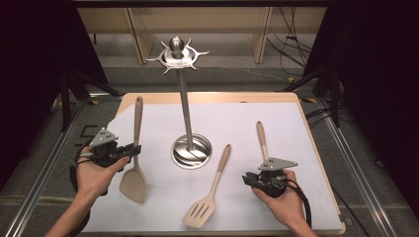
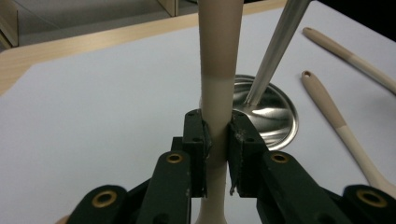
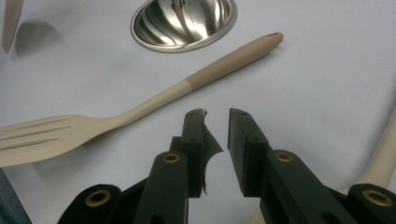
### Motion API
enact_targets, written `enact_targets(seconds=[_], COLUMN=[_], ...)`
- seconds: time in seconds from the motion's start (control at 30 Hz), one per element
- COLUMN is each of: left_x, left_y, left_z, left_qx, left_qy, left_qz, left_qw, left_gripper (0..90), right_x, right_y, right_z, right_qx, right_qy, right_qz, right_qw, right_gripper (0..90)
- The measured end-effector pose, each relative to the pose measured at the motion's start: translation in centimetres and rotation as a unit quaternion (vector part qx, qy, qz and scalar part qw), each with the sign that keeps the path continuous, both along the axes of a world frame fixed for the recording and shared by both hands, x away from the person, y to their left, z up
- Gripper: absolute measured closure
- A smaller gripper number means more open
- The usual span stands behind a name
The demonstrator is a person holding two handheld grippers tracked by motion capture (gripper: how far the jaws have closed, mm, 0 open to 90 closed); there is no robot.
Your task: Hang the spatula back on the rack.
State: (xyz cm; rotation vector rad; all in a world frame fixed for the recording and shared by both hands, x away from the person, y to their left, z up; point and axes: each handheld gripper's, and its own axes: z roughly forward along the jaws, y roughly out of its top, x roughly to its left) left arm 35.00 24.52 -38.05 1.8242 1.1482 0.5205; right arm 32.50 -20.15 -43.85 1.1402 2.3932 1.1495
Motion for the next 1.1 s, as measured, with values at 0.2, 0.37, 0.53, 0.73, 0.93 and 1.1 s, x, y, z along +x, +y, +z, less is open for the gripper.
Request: enact_targets(seconds=[0.2,0.37,0.53,0.73,0.93,1.1], left_x=[-1.1,-1.7,-2.0,-2.4,-2.8,-3.1], left_y=[-0.7,-1.4,-1.7,-2.2,-2.6,-3.0], left_z=[0.8,1.6,1.9,2.3,3.2,3.7], left_qx=[-0.012,-0.014,-0.015,-0.019,-0.018,-0.020], left_qy=[-0.026,-0.044,-0.050,-0.061,-0.075,-0.087], left_qz=[-0.002,-0.005,-0.011,-0.014,-0.022,-0.025], left_qw=[0.9996,0.9989,0.9986,0.9979,0.9968,0.9957], left_gripper=[78.1,78.1,78.1,78.1,78.1,78.1], right_x=[-0.2,-0.3,-0.2,-0.3,-0.2,-0.2], right_y=[0.1,0.1,0.1,0.1,0.1,0.1], right_z=[0.1,0.1,0.2,0.2,0.2,0.2], right_qx=[0.003,0.006,0.004,0.004,0.001,0.004], right_qy=[0.009,0.011,0.011,0.008,-0.003,-0.004], right_qz=[-0.012,-0.011,-0.010,-0.013,-0.007,-0.009], right_qw=[0.9999,0.9999,0.9999,0.9999,1.0000,0.9999], right_gripper=[76.7,76.7,76.7,76.8,76.7,76.7])
